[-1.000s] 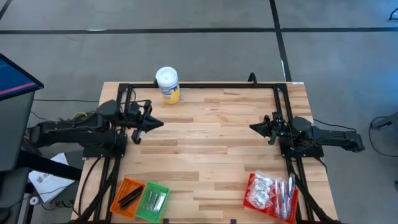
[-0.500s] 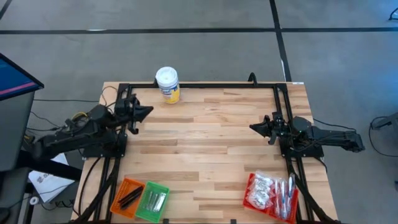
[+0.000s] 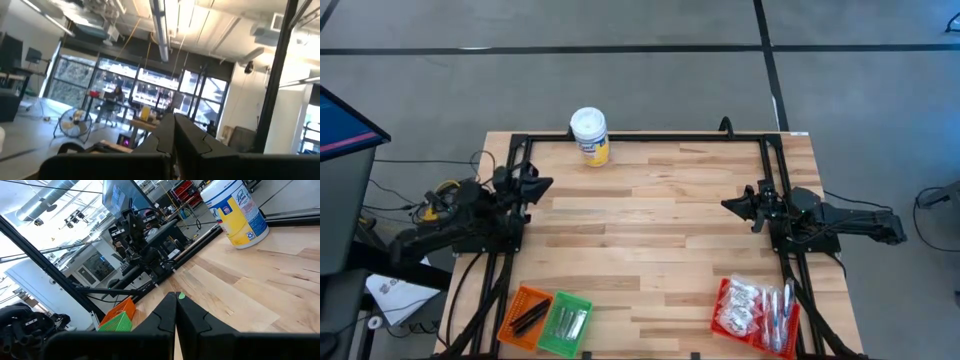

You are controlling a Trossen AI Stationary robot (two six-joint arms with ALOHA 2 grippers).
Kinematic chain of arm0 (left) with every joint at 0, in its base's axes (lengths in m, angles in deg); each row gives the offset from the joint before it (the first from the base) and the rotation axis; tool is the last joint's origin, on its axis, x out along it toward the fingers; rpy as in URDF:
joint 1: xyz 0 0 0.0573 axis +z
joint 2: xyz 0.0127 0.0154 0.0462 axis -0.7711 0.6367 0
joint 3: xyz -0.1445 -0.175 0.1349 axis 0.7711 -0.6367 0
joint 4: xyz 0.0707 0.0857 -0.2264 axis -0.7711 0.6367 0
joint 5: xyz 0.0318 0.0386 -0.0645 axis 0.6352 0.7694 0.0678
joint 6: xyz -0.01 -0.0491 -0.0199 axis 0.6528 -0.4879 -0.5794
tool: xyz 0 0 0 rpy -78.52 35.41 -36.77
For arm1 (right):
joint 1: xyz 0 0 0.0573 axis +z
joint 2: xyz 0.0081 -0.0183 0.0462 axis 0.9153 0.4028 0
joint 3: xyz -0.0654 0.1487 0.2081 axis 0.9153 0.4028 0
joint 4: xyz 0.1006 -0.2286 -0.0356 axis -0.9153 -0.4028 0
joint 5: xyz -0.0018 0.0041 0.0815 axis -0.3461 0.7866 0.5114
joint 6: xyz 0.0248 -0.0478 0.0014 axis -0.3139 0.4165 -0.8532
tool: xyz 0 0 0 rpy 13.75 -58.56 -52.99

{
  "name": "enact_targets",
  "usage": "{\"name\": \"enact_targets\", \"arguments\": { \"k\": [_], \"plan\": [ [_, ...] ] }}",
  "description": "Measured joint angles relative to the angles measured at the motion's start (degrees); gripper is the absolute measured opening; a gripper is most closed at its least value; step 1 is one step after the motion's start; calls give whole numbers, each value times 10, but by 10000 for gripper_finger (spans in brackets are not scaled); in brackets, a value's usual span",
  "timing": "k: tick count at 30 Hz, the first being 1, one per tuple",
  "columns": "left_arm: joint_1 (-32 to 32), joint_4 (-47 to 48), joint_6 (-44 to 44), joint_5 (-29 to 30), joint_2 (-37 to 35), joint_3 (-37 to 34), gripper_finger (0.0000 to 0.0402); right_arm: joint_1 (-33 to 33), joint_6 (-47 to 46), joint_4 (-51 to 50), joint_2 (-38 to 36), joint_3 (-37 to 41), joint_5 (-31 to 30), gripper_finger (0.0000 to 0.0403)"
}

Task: Pick & Place Travel size toiletries
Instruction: Return to Home Position

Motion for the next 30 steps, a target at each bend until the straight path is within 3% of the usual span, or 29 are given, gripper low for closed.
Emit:
{"name": "enact_targets", "arguments": {
  "k": [4, 10, 14, 17, 23, 30],
  "plan": [
    [0, 0, -2, -8, -8, -8, 1, 0, 0, 0, 0, 0, 0, 0],
    [0, -40, -15, -102, -8, -7, 1, 0, 0, 0, 0, 0, 0, 0],
    [-6, -52, -14, -118, -8, -7, 1, 0, 0, 0, 0, 0, 0, 0],
    [-14, -46, 4, -84, -8, -7, 1, 0, 0, 0, 0, 0, 0, 0],
    [-50, -5, 11, 54, -8, -7, 1, 0, 0, 0, 0, 0, 0, 0],
    [-98, -1, 45, 71, -8, -25, 1, 0, 0, 0, 0, 0, 0, 0]
  ]
}}
